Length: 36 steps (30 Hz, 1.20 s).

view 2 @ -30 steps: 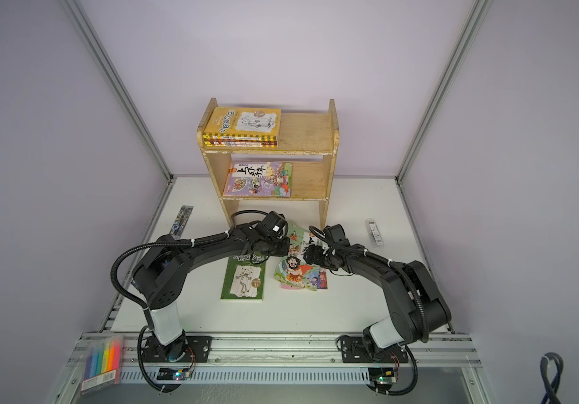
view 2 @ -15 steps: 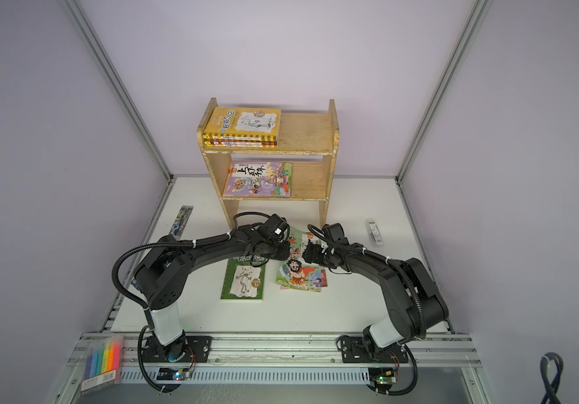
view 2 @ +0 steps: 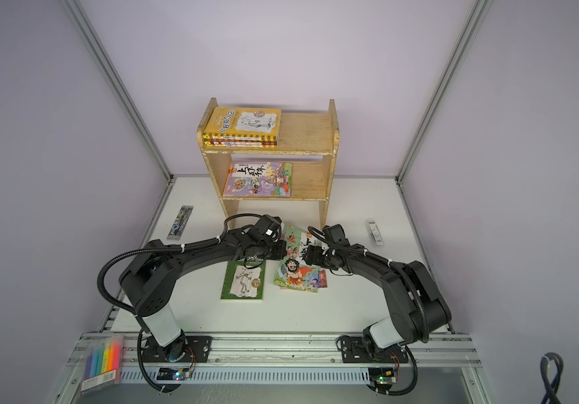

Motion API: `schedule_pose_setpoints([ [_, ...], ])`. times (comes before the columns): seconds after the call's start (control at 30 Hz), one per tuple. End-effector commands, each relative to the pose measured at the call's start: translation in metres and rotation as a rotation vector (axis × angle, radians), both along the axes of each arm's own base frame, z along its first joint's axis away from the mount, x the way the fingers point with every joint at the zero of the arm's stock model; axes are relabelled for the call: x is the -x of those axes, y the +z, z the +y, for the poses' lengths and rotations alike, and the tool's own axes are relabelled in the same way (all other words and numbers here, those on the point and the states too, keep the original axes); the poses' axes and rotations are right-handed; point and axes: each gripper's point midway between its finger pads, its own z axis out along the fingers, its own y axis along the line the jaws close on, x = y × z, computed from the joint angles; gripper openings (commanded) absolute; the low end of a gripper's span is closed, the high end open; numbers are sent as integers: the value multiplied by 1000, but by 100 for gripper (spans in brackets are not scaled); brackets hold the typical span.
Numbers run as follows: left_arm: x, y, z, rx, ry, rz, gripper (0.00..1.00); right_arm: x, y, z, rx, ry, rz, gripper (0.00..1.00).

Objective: Stacking books/files
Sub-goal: Pick up the book at the center of the table.

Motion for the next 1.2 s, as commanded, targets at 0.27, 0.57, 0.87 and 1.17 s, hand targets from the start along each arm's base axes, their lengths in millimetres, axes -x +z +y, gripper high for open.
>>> schedule_pose_setpoints([
  [0.27,13,95,15,150,-43,-275,0,-21,101,-25,109,10,-382,84],
  [0.57,55,150,34,243,-158,-412,0,-21,147,-27,123,60,-536,84],
  [0.87,37,198,57,377,15,-475,0,-15,201,-21,111,152,-697,85],
  [1.17,16,250,84,517,194,-556,0,-12,244,-17,103,183,-740,85],
])
